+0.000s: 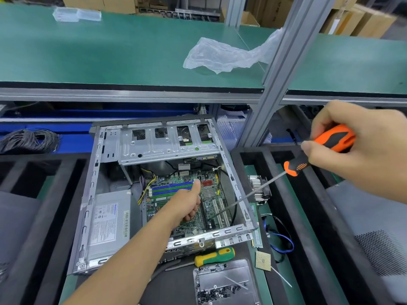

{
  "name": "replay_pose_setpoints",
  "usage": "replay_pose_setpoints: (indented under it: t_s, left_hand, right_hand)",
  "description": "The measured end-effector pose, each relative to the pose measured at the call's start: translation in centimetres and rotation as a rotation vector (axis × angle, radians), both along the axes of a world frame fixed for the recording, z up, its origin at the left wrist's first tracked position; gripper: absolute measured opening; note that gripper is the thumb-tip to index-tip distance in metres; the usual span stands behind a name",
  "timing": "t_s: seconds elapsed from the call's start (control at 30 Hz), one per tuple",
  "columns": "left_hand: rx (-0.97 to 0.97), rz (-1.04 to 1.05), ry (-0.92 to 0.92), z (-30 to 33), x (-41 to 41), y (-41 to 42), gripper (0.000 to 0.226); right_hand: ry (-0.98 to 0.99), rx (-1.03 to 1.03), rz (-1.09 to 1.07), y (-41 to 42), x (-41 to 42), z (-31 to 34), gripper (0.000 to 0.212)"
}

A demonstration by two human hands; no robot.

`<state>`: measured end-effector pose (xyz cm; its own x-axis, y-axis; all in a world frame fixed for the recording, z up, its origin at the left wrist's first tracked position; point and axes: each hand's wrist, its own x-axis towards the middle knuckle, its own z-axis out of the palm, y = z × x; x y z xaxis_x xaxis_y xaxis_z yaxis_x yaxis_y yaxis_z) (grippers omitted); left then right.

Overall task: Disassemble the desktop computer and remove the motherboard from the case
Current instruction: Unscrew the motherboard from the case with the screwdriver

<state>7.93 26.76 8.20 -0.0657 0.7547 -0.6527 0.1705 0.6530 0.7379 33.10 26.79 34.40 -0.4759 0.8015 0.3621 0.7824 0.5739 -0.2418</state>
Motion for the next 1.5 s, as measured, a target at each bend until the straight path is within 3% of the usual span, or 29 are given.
replay_pose_setpoints:
  t_s: [0.27, 0.43, 0.67, 0.93, 1.17, 1.3, 1.43, 1.5]
  left_hand:
    - [-0.067, -0.057, 0.107, -0.4, 0.2, 0.0, 0.088]
    - [-0.133, -0.071, -0.089, 0.0, 0.4, -0.2, 0.088]
    - [-0.116, -0.072, -0.16, 0.5, 0.1, -0.6, 0.055]
    - [-0.101, -0.048, -0.157, 0.8, 0.0, -0.5, 0.052]
    - [-0.023, 0.037, -0.022, 0.5, -0.4, -0.3, 0.05]
    - [-0.026, 0.087, -0.044, 0.4, -0.3, -0.2, 0.042]
    - [-0.017, 0.129, -0.128, 0.4, -0.3, 0.0, 0.02]
    - [-0.01, 0.14, -0.162, 0.5, -0.3, 0.1, 0.022]
  right_hand:
    - [0.077, 0.022, -0.018, 1.0, 0.9, 1.0, 0.026]
    - [0.112, 0.002, -0.038, 1.0, 0.7, 1.2, 0.027]
    - [0.099, -0.003, -0.065, 0.6, -0.1, 1.3, 0.028]
    - [0.117, -0.014, -0.083, 0.9, 0.2, 1.4, 0.029]
    - [0.142, -0.02, -0.083, 1.4, 1.3, 1.7, 0.028]
    - [0.109, -0.011, -0.089, 1.4, 1.2, 1.3, 0.027]
    - [0.069, 0.019, -0.086, 1.3, 1.1, 0.6, 0.027]
    - [0.068, 0.032, -0.087, 1.1, 1.1, 0.3, 0.025]
